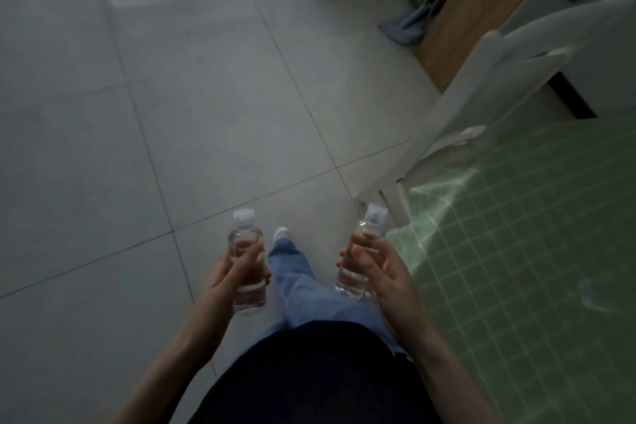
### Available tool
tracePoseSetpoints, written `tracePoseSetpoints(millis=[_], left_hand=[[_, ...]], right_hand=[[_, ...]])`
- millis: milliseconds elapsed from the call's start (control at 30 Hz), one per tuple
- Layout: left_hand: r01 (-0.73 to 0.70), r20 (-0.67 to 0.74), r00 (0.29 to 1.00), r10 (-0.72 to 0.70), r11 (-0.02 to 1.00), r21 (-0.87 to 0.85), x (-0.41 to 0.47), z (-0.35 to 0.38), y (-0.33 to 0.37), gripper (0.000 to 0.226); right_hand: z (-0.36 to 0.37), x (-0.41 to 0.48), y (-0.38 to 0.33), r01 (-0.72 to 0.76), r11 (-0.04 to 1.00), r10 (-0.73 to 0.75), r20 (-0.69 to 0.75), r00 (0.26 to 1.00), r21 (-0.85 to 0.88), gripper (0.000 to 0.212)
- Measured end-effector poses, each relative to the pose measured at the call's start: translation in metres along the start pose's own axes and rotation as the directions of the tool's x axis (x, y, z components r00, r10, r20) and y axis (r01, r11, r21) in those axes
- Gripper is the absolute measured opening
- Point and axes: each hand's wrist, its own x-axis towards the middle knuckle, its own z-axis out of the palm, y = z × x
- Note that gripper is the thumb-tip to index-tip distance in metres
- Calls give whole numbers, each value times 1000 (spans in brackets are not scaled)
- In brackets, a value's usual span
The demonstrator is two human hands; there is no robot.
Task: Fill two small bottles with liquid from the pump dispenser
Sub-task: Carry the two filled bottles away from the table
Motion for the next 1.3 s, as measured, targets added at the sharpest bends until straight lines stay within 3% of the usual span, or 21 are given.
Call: tracePoseSetpoints(millis=[100,167,500,667,833,1033,1300], left_hand=[[-38,-13,999,38,999,-31,17,0,17,38],[-29,-123,992,22,998,-55,67,-20,50,31],[-79,-133,989,65,992,-100,165,-24,138,35],[-80,-76,995,72,990,-114,230,-29,182,59],[-47,23,999,50,995,-87,308,-33,228,22],[5,156,988,-14,998,60,405,-39,293,36],[36,243,968,-62,993,111,504,-23,366,25]], right_hand=[[12,27,-14,28,999,-28,26,999,-37,31],[39,95,-44,-4,997,11,94,996,-75,30],[79,201,-112,12,993,7,164,986,-114,31],[95,250,-139,3,997,6,110,994,-83,35],[111,311,-169,10,998,-8,29,1000,-64,36],[137,385,-205,24,1000,-22,-123,992,11,39],[142,464,-258,9,996,13,-245,969,89,48]])
